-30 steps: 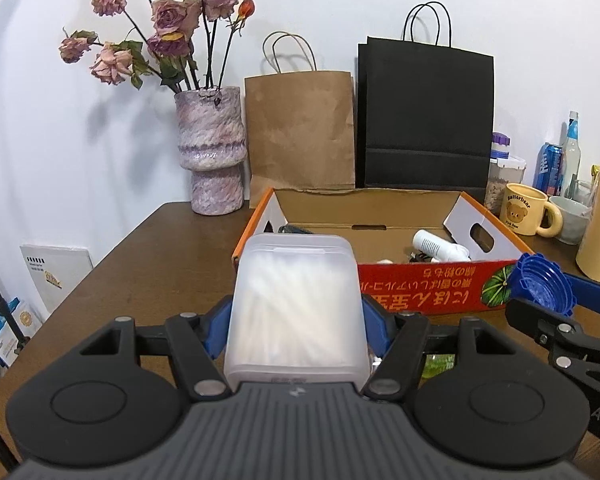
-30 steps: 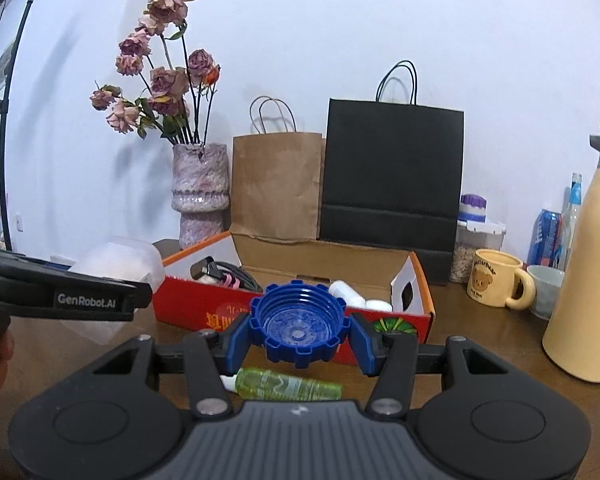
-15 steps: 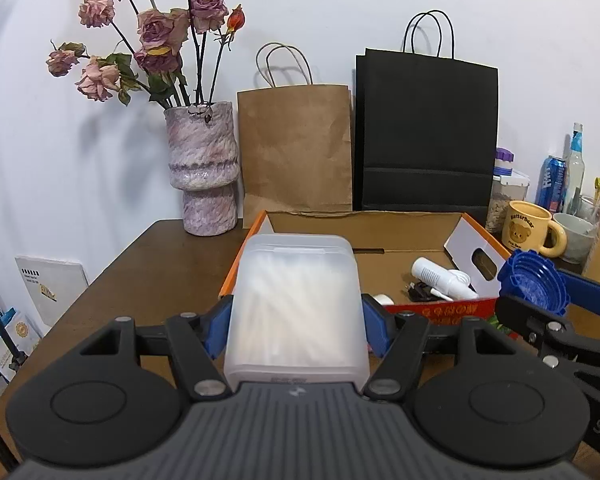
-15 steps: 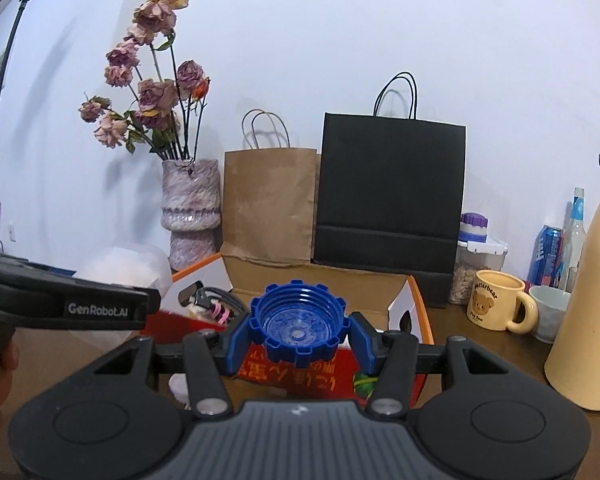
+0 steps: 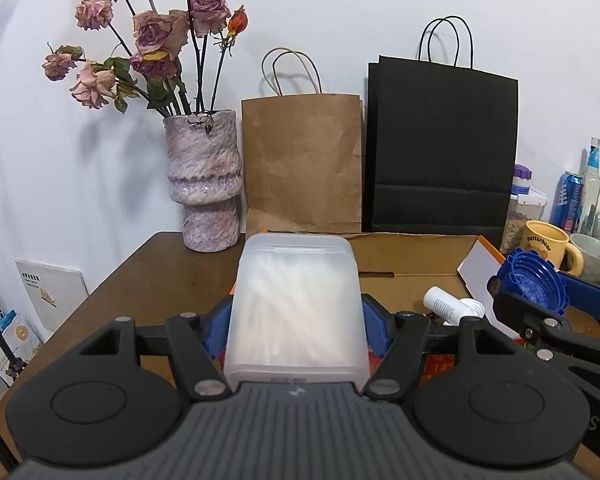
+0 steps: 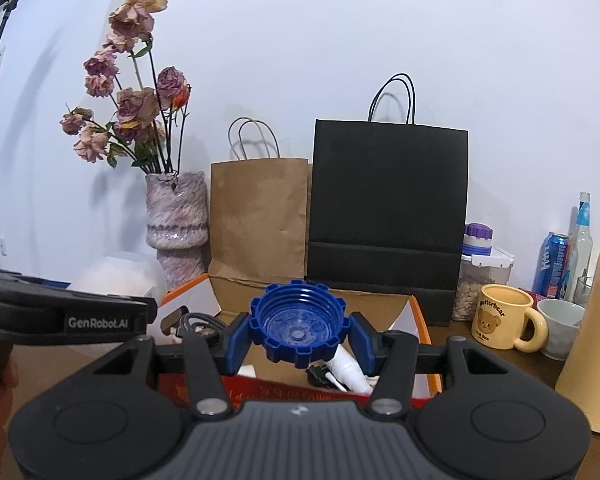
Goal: Organize rigid objects
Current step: 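Carry the clear box and blue cap over the cardboard box with both tools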
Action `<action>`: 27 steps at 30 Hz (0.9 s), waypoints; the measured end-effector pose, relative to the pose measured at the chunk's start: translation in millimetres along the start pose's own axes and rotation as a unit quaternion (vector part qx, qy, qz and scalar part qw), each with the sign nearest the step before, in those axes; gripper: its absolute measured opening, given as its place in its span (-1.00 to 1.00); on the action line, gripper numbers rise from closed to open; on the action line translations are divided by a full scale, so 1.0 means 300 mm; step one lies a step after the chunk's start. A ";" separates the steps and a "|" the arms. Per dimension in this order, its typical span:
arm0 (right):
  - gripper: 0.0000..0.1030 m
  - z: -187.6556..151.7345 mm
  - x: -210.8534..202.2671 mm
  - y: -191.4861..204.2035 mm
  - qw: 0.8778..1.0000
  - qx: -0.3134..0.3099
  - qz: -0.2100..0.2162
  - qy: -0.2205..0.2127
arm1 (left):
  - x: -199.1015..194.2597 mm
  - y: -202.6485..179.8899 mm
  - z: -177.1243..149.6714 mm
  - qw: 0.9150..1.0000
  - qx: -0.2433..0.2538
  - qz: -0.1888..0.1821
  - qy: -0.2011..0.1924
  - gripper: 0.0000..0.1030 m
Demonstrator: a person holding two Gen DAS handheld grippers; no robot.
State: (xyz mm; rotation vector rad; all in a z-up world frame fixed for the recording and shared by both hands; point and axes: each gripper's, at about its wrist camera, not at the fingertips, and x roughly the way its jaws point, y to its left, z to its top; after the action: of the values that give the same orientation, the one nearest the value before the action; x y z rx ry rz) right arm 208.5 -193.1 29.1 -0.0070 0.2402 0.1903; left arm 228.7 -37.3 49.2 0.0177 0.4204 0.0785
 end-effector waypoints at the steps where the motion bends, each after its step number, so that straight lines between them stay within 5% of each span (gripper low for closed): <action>1: 0.00 0.002 0.011 -0.001 1.000 0.002 0.000 0.000 | 0.010 -0.002 0.003 1.000 0.000 0.001 0.000 0.29; 27: 0.00 0.056 0.293 -0.048 1.000 0.010 -0.008 0.007 | 0.278 -0.027 0.101 0.999 -0.013 0.030 0.013 0.29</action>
State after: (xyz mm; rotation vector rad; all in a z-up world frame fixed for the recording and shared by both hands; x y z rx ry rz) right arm 299.1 -190.5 24.3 0.0104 0.2569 0.1725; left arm 317.6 -38.7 42.6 0.0035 0.4456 0.1433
